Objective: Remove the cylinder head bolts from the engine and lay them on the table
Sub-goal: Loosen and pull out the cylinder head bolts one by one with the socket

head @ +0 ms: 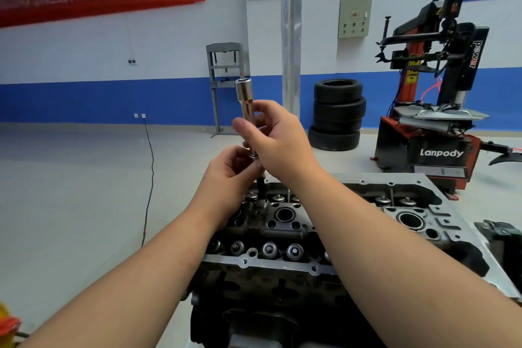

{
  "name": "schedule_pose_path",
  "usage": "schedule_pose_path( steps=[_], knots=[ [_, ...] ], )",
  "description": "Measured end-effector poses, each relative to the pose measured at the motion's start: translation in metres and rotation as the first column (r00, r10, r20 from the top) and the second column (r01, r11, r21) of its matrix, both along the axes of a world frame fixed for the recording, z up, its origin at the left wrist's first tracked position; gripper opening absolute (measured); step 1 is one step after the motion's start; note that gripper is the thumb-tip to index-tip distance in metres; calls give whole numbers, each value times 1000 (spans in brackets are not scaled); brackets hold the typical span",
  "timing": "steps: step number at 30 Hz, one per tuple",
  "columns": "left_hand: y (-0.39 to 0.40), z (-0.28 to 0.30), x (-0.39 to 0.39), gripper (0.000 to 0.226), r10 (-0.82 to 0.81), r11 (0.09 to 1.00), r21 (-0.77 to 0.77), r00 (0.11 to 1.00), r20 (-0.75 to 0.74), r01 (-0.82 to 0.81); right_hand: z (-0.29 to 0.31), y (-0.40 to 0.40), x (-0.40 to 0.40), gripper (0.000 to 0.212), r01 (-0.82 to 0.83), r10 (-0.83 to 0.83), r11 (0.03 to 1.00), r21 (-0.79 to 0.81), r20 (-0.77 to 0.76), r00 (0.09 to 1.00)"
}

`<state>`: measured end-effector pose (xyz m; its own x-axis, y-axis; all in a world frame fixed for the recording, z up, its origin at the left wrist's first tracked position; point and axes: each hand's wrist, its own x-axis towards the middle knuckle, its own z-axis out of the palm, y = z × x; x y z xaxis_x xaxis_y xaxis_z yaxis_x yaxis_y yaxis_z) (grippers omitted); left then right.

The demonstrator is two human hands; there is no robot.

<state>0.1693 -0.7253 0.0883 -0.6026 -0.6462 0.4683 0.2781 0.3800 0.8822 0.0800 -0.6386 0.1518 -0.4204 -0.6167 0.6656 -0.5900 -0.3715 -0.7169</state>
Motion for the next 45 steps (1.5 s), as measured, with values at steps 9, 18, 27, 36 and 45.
schedule_pose_path(
  steps=[9, 18, 27, 36, 45],
  knots=[
    [-2, 0, -2, 17, -56, 998, 7, 998, 17, 55, 1, 1, -1, 20, -6, 6, 999, 45, -9, 1000],
    [-3, -2, -4, 17, -55, 998, 13, 998, -14, 55, 2, 0, -5, 15, 96, -97, 995, -8, -85, 992],
    [-3, -1, -3, 27, 9, 1000, -18, 1000, -8, -9, -2, 0, 0, 13, 63, -67, 997, -32, -142, 988],
    [-8, -2, -3, 10, 6, 1000, -1, 1000, -30, -6, 0, 0, 1, 52, -35, 39, 998, 56, -68, 997],
    [-6, -2, -4, 14, -67, 998, 8, 998, -8, 67, 0, 0, 0, 35, 34, -36, 999, -22, -109, 993]
  ],
)
